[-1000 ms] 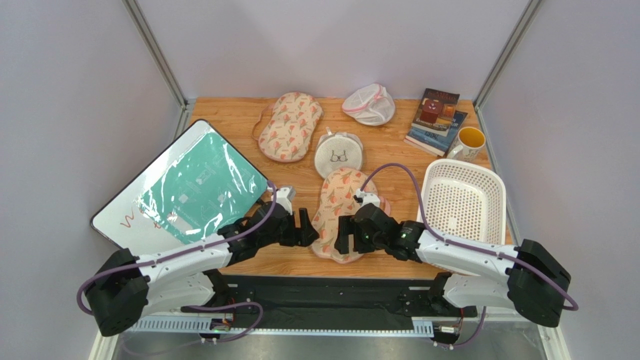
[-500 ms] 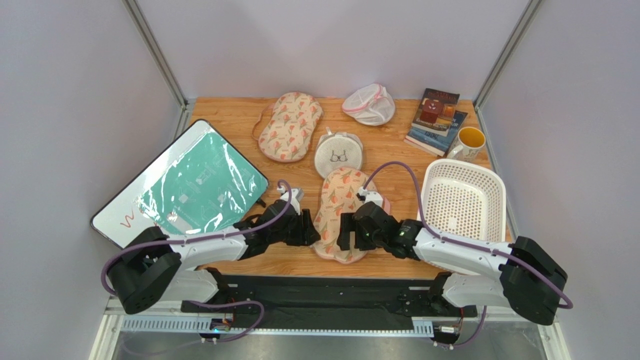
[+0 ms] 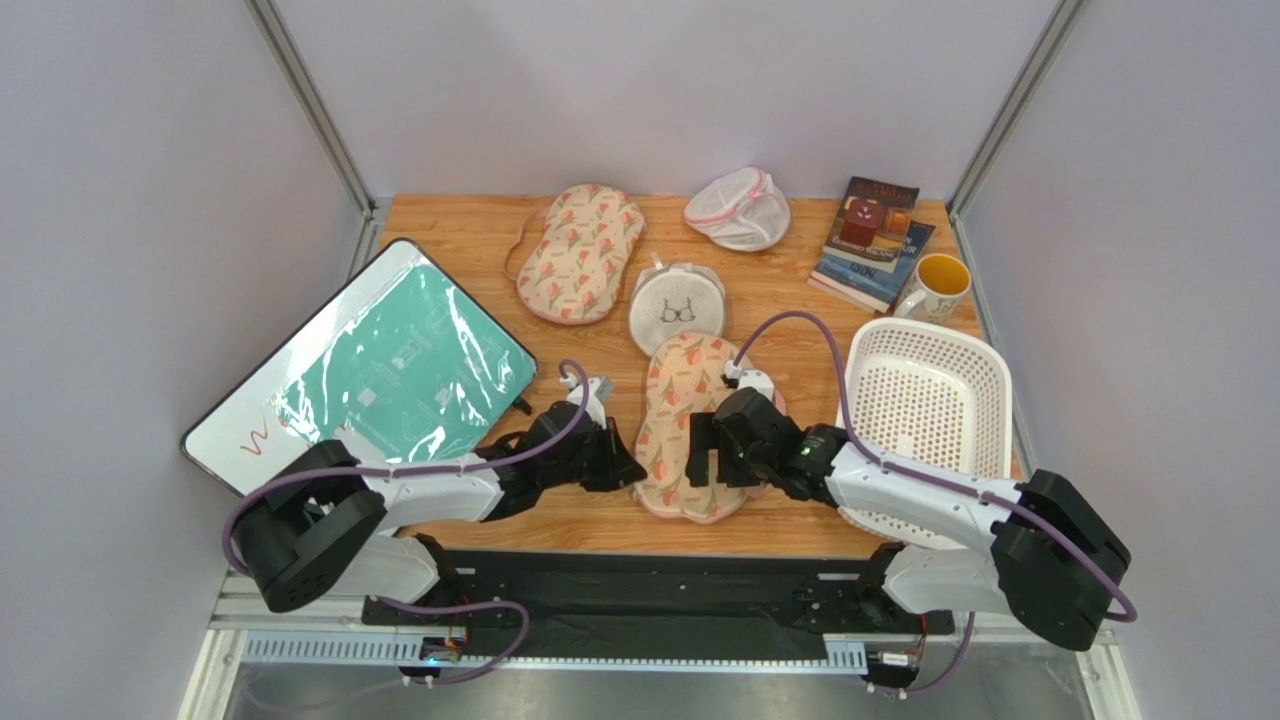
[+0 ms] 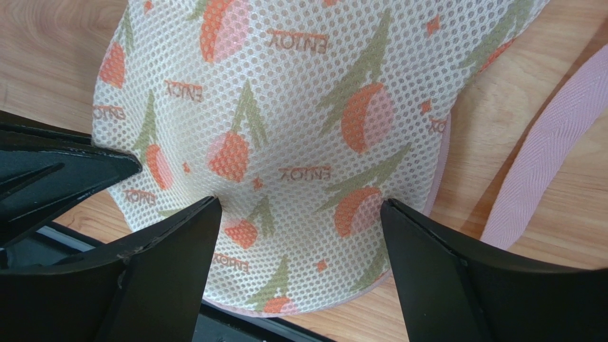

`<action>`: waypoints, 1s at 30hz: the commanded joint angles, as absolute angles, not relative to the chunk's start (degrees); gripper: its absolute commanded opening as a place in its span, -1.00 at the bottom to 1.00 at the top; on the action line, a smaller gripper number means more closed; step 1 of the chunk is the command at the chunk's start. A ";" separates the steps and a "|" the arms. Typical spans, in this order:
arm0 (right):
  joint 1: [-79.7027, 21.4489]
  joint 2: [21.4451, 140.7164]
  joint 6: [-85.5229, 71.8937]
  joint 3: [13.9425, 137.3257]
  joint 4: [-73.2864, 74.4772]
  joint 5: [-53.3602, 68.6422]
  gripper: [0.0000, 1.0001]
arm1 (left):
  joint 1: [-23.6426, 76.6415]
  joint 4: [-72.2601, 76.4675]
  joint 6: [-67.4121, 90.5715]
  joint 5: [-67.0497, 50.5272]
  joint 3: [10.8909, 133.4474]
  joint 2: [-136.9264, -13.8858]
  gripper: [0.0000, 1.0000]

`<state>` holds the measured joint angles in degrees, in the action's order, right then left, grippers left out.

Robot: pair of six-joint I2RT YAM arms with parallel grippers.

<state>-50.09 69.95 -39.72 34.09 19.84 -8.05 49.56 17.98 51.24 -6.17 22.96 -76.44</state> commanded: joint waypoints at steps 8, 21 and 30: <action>-55.01 58.27 -40.08 42.53 29.70 -9.49 0.71 | 64.05 3.27 62.83 22.28 25.58 -64.00 -1.00; -76.27 61.79 -47.72 47.37 31.72 -19.33 0.71 | 76.64 -16.78 80.94 42.63 28.56 -58.53 -1.00; -79.01 61.43 -51.41 43.07 28.92 -19.42 0.71 | 76.82 -20.21 82.70 41.93 42.35 -73.55 -1.00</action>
